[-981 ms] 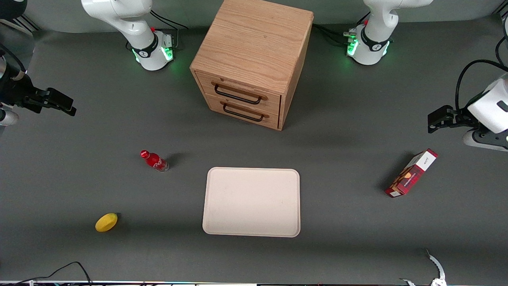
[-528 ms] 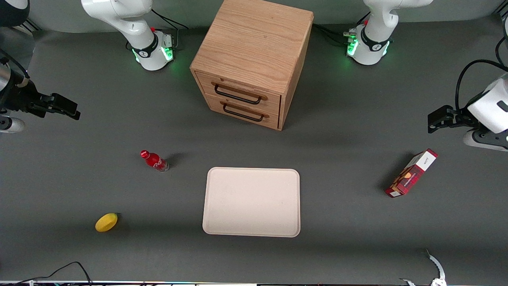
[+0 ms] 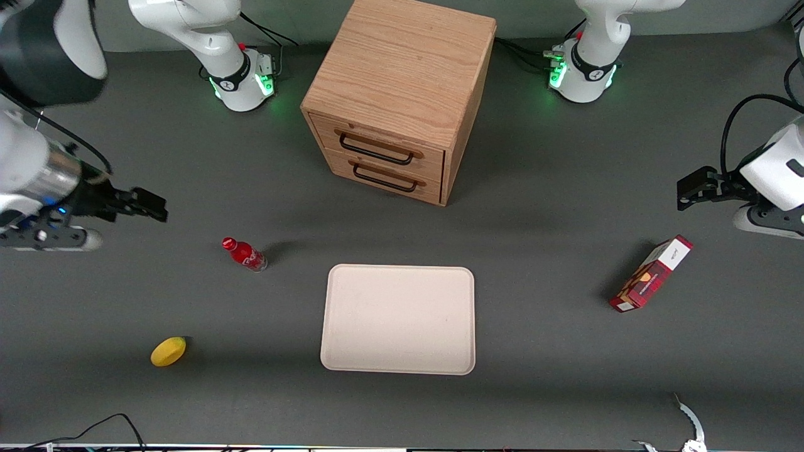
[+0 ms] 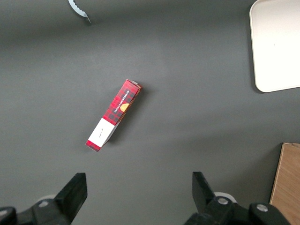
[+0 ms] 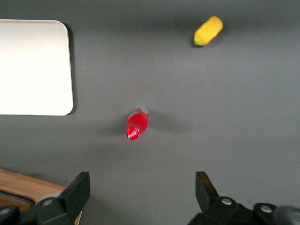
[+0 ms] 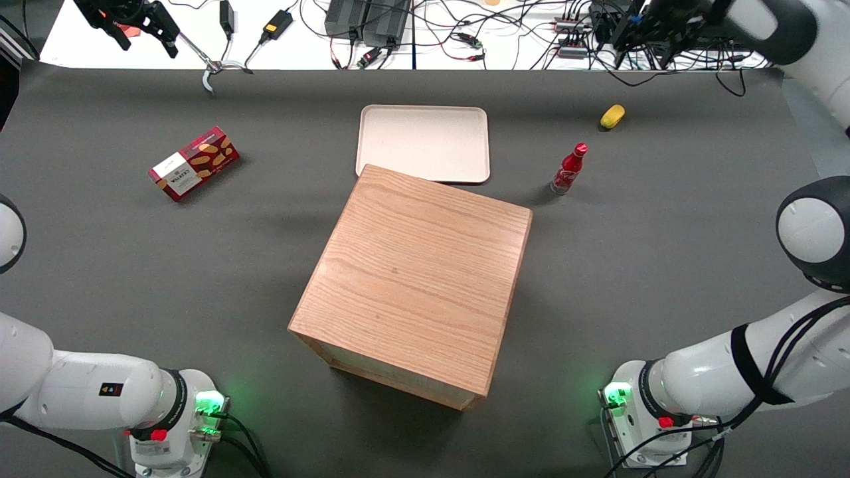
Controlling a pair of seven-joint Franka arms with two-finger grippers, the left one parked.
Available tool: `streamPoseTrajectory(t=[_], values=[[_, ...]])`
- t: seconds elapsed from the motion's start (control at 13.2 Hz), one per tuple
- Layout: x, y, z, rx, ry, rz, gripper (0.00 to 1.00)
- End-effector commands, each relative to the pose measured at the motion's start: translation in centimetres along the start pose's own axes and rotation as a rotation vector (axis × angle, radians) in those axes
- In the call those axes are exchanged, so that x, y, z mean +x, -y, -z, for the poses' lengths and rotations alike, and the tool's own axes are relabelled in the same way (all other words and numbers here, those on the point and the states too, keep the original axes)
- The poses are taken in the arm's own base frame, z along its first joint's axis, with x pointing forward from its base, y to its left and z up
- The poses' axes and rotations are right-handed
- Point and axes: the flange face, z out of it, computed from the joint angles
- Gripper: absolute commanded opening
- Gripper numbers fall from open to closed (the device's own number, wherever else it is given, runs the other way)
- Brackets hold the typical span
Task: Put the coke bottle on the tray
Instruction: 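Move the open right gripper down over the red Coca-Cola bottle, then close the right gripper around the bottle's cap end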
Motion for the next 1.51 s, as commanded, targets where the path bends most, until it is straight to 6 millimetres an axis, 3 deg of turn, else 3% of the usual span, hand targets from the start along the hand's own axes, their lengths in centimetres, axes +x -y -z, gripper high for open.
streamPoseTrajectory(t=[0.0,0.53,0.68,0.91,1.21,1.43], values=[[-0.9,1.5,-6.2,0.029,-0.025,0.023,1.00],[-2.7,3.1,-19.8,0.039,-0.120,0.061,1.00],[-3.6,3.1,-22.3,0.042,-0.129,0.064,1.00],[-4.6,3.2,-23.0,0.036,-0.120,0.074,1.00],[-4.3,3.0,-22.5,0.013,-0.130,0.099,0.97],[-4.4,2.5,-22.0,0.011,-0.135,0.096,0.76]])
